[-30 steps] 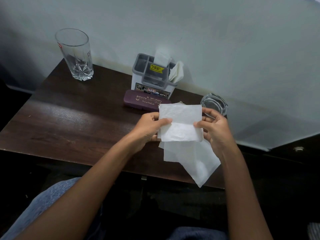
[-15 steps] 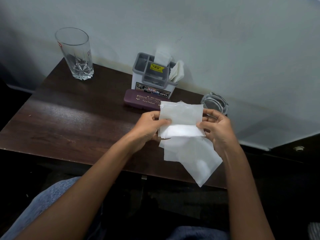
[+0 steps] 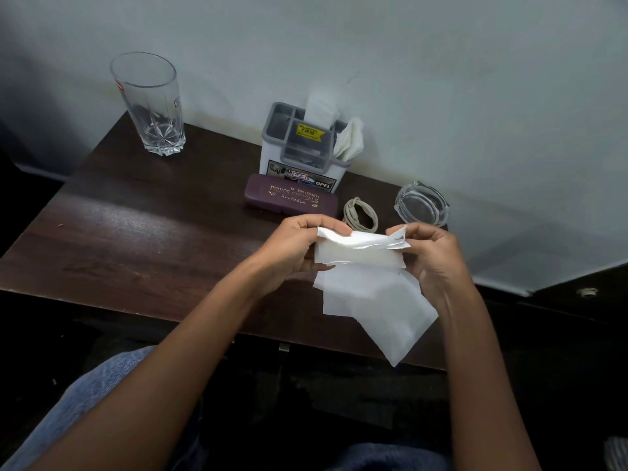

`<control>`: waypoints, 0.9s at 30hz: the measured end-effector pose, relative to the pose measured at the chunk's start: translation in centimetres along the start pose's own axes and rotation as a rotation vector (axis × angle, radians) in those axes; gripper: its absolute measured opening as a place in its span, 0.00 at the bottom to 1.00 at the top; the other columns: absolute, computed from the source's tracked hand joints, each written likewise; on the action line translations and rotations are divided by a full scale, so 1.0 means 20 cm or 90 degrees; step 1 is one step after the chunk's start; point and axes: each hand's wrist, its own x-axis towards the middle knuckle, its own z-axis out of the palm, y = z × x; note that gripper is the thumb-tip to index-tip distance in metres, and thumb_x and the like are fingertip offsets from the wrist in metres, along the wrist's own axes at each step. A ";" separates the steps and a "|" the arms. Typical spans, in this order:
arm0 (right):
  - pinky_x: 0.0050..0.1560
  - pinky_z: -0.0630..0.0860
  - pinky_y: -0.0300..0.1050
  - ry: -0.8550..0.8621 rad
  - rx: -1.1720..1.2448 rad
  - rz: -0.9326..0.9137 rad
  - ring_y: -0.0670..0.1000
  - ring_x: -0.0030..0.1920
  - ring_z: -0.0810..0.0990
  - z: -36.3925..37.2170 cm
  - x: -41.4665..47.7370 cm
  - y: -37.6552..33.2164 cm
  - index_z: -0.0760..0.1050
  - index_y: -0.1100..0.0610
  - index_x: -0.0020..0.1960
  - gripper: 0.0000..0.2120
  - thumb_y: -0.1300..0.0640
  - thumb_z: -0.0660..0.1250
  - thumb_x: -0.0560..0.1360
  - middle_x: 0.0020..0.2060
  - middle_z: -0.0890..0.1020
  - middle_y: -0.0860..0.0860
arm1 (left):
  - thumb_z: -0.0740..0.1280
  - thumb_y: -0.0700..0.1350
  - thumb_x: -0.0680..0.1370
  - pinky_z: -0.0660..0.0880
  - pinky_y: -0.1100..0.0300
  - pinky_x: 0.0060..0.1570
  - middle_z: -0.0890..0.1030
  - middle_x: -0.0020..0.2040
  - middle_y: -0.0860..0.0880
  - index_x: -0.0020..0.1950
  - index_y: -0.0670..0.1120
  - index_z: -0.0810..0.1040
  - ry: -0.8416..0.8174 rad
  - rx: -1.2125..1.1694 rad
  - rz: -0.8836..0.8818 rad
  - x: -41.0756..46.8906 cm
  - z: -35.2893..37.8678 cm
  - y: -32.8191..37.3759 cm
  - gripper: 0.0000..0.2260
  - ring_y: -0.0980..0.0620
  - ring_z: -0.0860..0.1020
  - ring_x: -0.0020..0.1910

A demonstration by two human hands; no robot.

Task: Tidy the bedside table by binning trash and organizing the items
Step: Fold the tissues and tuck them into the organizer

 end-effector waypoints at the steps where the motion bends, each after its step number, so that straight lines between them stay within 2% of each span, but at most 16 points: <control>1: 0.38 0.73 0.45 0.001 0.003 -0.003 0.54 0.33 0.77 0.00 0.00 0.00 0.80 0.56 0.27 0.20 0.77 0.63 0.67 0.28 0.82 0.51 | 0.60 0.35 0.78 0.81 0.52 0.47 0.83 0.53 0.45 0.40 0.47 0.83 0.000 -0.004 0.001 0.00 0.00 0.00 0.15 0.47 0.80 0.51; 3: 0.40 0.72 0.48 0.004 -0.004 -0.011 0.55 0.35 0.76 0.00 0.00 0.00 0.80 0.56 0.26 0.20 0.76 0.63 0.68 0.30 0.82 0.53 | 0.60 0.35 0.78 0.81 0.52 0.48 0.82 0.55 0.44 0.40 0.46 0.83 0.011 0.001 0.007 0.00 0.00 0.00 0.14 0.44 0.80 0.54; 5: 0.42 0.74 0.50 0.008 -0.012 -0.015 0.56 0.38 0.77 0.00 0.00 0.00 0.79 0.55 0.26 0.21 0.75 0.64 0.69 0.34 0.83 0.54 | 0.59 0.35 0.78 0.82 0.55 0.42 0.82 0.54 0.44 0.41 0.45 0.83 0.028 0.028 0.019 0.00 0.01 0.00 0.14 0.43 0.80 0.53; 8: 0.40 0.77 0.49 0.017 0.004 0.010 0.58 0.44 0.79 0.00 0.00 0.00 0.77 0.55 0.27 0.20 0.74 0.63 0.71 0.42 0.83 0.59 | 0.53 0.32 0.74 0.79 0.62 0.32 0.81 0.48 0.42 0.42 0.41 0.83 0.042 0.031 0.033 -0.01 0.03 0.01 0.18 0.45 0.78 0.43; 11: 0.41 0.77 0.50 0.007 0.009 0.033 0.60 0.46 0.77 0.00 0.00 0.00 0.75 0.57 0.31 0.17 0.74 0.61 0.72 0.47 0.80 0.63 | 0.53 0.35 0.74 0.77 0.62 0.29 0.82 0.46 0.40 0.43 0.38 0.82 0.051 0.003 0.029 -0.01 0.04 0.02 0.17 0.48 0.77 0.38; 14: 0.35 0.75 0.46 -0.003 0.018 0.040 0.57 0.42 0.76 0.02 0.00 -0.01 0.74 0.60 0.33 0.16 0.74 0.55 0.72 0.45 0.78 0.63 | 0.63 0.41 0.75 0.78 0.60 0.30 0.82 0.47 0.40 0.43 0.39 0.83 0.097 0.025 0.041 -0.01 0.04 0.00 0.09 0.47 0.79 0.40; 16: 0.32 0.72 0.44 -0.007 0.062 0.056 0.54 0.36 0.73 0.02 -0.01 -0.02 0.73 0.61 0.33 0.14 0.71 0.53 0.72 0.40 0.76 0.61 | 0.68 0.37 0.73 0.79 0.61 0.30 0.82 0.47 0.43 0.43 0.41 0.83 0.131 0.110 0.089 -0.01 0.04 -0.01 0.04 0.49 0.79 0.41; 18: 0.33 0.71 0.45 -0.013 0.101 0.080 0.53 0.33 0.73 0.03 -0.01 -0.03 0.73 0.60 0.35 0.10 0.66 0.57 0.73 0.36 0.74 0.57 | 0.67 0.34 0.73 0.79 0.62 0.30 0.81 0.44 0.47 0.42 0.44 0.82 0.144 0.191 0.136 0.00 0.04 -0.03 0.07 0.52 0.79 0.39; 20: 0.36 0.74 0.47 -0.022 0.094 0.075 0.53 0.36 0.76 0.03 -0.01 -0.03 0.74 0.57 0.41 0.04 0.64 0.64 0.73 0.37 0.76 0.55 | 0.67 0.33 0.72 0.81 0.59 0.32 0.80 0.41 0.49 0.42 0.47 0.81 0.141 0.210 0.158 0.00 0.04 -0.04 0.09 0.51 0.79 0.39; 22: 0.40 0.78 0.51 -0.030 0.010 0.050 0.55 0.41 0.79 0.02 -0.01 -0.02 0.73 0.55 0.48 0.11 0.69 0.68 0.70 0.40 0.79 0.56 | 0.68 0.34 0.72 0.79 0.62 0.31 0.79 0.37 0.50 0.43 0.48 0.81 0.139 0.241 0.181 0.00 0.04 -0.04 0.09 0.53 0.78 0.36; 24: 0.39 0.79 0.50 -0.009 -0.051 0.042 0.55 0.42 0.80 0.03 -0.02 -0.02 0.73 0.56 0.52 0.19 0.74 0.67 0.68 0.40 0.80 0.55 | 0.68 0.34 0.72 0.77 0.65 0.31 0.80 0.38 0.48 0.45 0.49 0.81 0.137 0.259 0.195 0.01 0.04 -0.05 0.10 0.53 0.79 0.37; 27: 0.34 0.79 0.45 0.036 -0.053 0.020 0.52 0.39 0.79 0.03 -0.02 -0.02 0.74 0.57 0.51 0.19 0.77 0.66 0.67 0.36 0.80 0.52 | 0.68 0.33 0.72 0.81 0.56 0.35 0.82 0.42 0.47 0.54 0.50 0.78 0.142 0.197 0.188 0.01 0.03 -0.05 0.15 0.51 0.81 0.41</control>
